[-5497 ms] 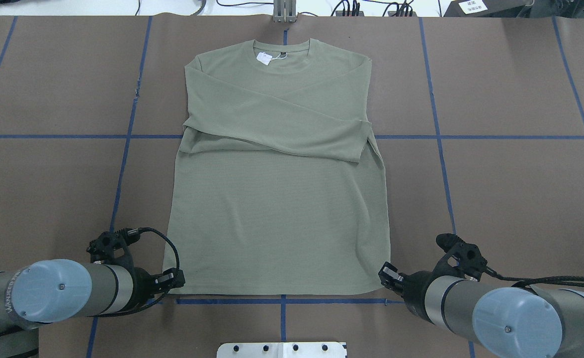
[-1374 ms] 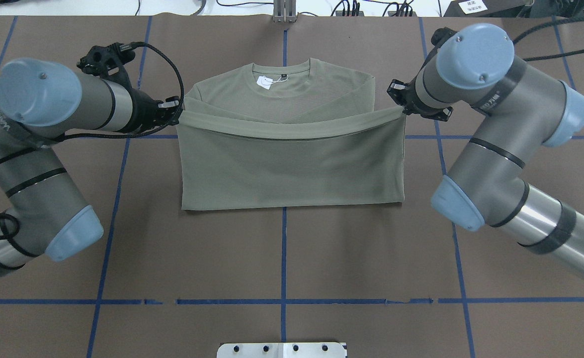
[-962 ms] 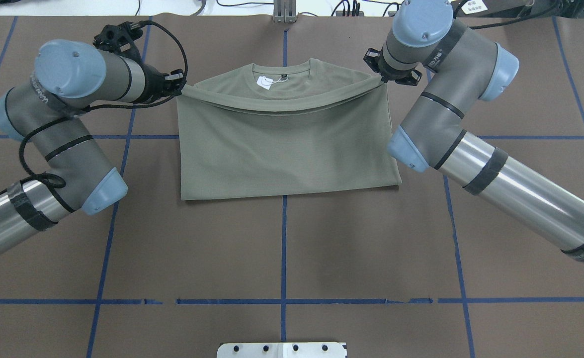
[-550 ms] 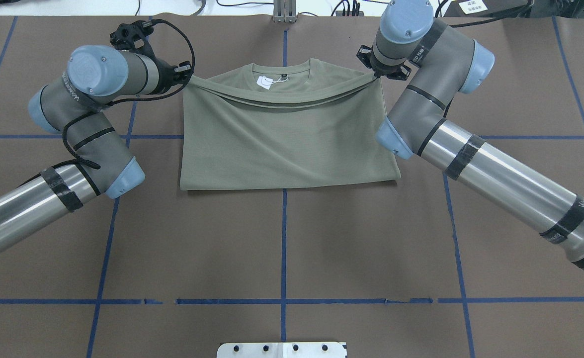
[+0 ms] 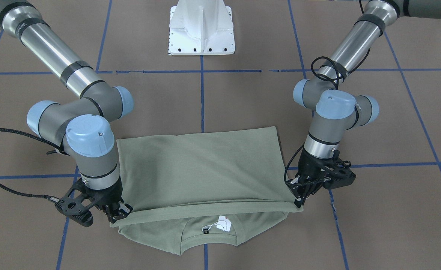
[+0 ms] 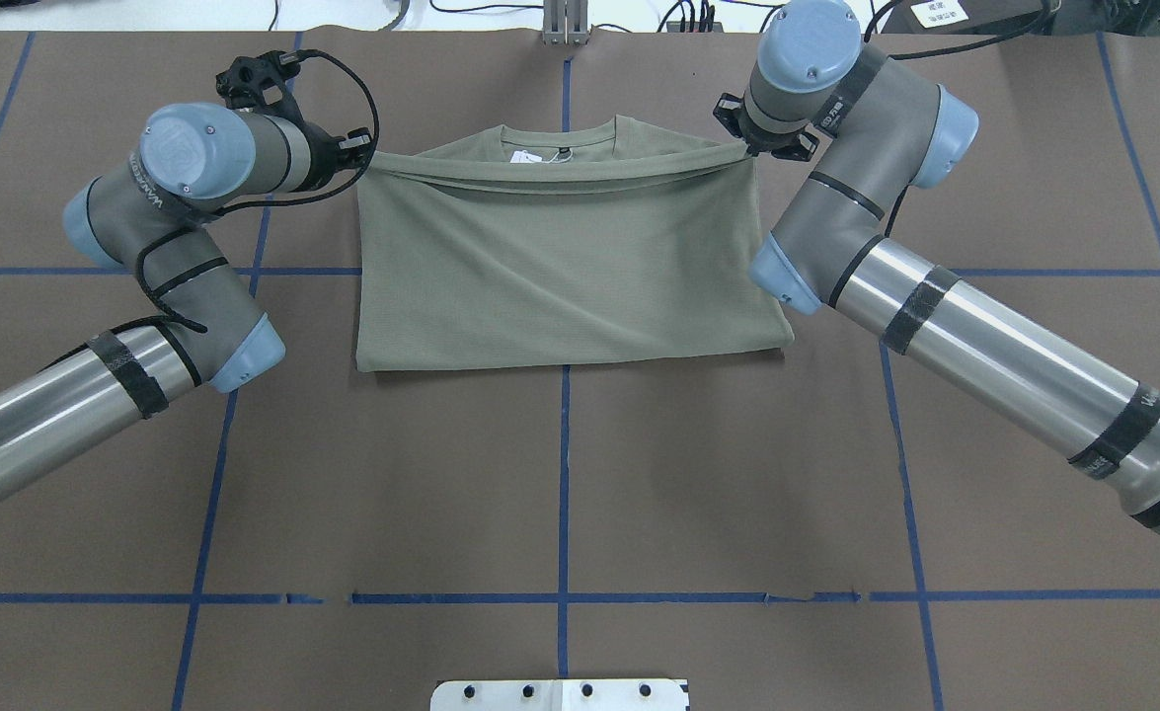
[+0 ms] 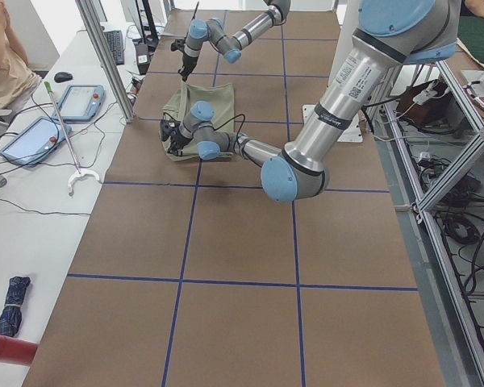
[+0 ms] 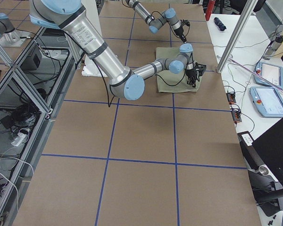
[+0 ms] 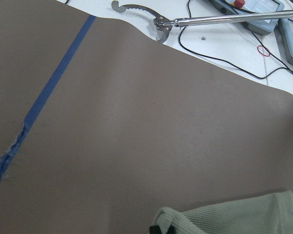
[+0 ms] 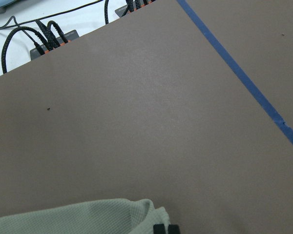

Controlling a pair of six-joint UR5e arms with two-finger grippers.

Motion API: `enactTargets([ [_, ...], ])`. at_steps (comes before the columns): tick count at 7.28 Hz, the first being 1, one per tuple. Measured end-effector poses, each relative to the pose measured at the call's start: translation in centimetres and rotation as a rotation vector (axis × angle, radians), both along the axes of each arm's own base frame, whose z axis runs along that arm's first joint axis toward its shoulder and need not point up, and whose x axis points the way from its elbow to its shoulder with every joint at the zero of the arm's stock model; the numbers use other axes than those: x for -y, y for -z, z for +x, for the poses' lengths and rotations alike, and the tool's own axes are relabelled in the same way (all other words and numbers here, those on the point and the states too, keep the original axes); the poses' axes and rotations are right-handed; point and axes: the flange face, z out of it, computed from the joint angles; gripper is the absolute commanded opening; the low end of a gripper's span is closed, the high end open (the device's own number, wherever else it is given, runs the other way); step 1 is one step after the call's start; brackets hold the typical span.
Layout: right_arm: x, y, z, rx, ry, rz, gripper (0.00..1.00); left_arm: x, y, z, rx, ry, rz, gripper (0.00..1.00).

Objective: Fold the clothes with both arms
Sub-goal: 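Lay the hem down near the collar and open both grippers, then draw the right gripper back from the folded shirt edge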

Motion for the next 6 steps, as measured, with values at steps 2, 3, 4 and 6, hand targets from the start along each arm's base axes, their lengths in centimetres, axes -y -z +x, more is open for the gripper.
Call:
enactTargets([
  [2,-0.03,0.09,-0.12,0.002,0.000,0.000,0.38,0.03,0.15,0.09,-0.001,-0.001,0.002,0.42],
  [3,-0.04,0.19,-0.18,0.004,-0.001,0.000,0.39,0.05,0.29,0.12,-0.002,-0.002,0.004,0.55],
  [4,-0.05,0.23,-0.21,0.005,-0.002,-0.001,0.39,0.05,0.43,0.13,-0.004,-0.002,0.005,0.59],
  [6,-0.19,0.74,0.05,0.016,-0.005,0.005,0.47,0.09,0.82,-0.05,-0.015,-0.003,0.015,0.59],
])
